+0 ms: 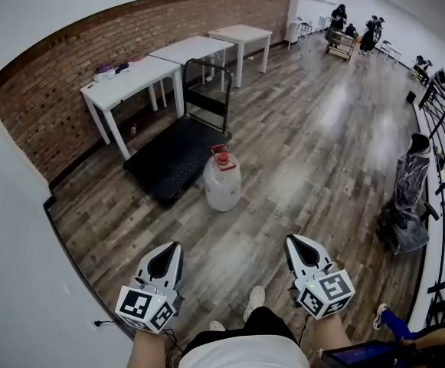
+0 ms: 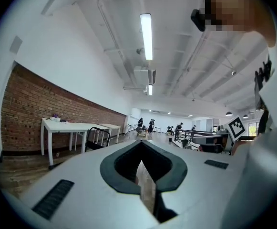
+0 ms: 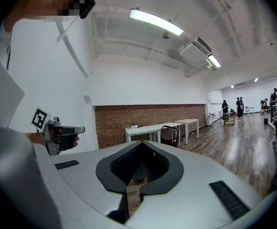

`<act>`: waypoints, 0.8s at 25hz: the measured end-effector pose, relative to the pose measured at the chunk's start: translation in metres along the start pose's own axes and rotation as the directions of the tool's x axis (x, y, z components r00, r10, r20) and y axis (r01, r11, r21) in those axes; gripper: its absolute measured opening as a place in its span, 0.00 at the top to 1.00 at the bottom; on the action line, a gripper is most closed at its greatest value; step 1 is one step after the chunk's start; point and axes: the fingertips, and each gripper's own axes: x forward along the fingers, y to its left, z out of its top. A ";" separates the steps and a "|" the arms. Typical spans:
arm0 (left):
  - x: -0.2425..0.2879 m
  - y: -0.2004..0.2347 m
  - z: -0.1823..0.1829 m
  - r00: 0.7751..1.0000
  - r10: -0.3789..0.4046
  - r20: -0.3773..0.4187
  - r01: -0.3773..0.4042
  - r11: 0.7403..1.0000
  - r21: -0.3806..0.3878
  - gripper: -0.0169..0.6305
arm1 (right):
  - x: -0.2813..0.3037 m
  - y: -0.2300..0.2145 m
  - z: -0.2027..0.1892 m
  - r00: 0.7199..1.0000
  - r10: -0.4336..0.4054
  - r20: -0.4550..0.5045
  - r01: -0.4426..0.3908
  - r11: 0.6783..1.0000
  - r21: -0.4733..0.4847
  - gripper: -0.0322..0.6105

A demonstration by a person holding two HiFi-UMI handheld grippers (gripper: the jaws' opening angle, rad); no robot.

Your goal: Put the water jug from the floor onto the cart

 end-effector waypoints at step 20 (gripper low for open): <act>0.139 0.063 0.006 0.999 0.049 -0.016 -0.049 0.999 0.020 0.97 | 0.143 -0.102 0.012 0.999 0.037 0.010 -0.038 0.999 0.022 0.95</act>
